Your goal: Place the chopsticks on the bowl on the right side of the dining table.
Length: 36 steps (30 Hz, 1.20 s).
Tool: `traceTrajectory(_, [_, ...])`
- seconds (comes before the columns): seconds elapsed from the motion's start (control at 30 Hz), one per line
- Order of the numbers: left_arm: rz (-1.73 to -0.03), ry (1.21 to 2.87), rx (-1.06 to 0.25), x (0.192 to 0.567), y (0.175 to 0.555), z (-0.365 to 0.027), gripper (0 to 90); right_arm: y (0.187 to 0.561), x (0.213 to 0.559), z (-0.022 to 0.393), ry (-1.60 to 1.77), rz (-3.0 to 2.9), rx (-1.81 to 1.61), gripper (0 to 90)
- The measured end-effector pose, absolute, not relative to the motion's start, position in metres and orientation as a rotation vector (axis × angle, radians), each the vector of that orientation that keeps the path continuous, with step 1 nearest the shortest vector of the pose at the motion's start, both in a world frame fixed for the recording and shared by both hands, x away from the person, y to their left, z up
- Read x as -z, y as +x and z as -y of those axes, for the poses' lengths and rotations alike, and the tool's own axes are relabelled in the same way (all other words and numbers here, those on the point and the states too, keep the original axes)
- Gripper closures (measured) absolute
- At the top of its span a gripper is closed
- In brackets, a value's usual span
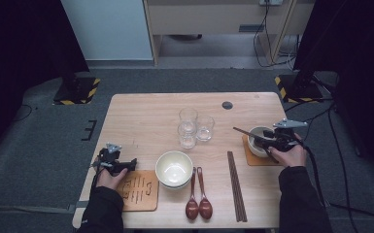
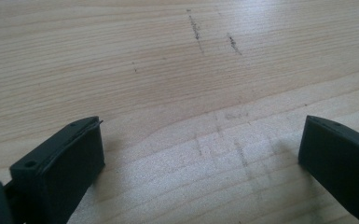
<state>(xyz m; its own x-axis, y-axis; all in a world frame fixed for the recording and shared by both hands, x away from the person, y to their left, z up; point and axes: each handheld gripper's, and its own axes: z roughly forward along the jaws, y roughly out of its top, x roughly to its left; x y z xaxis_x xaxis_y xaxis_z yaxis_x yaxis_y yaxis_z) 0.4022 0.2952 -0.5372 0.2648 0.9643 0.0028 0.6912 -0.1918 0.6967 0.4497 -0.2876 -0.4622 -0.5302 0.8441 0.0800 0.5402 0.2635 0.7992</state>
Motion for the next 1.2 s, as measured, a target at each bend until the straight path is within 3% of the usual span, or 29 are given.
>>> traceTrajectory(0.23, [-1.492,1.959,-0.608,0.537,0.402,-0.295,0.0,0.437,0.450,0.294,1.269,-2.090,-1.193,51.2])
traceTrajectory(0.5, [-1.492,1.959,-0.608,0.537,0.402,-0.295,0.0,0.414,0.441,0.305,1.291,-2.029,-1.150,61.2])
traceTrajectory(1.2, [-1.492,1.959,-0.608,0.537,0.402,-0.295,0.0,0.382,0.461,0.338,1.436,-1.949,-1.028,69.5])
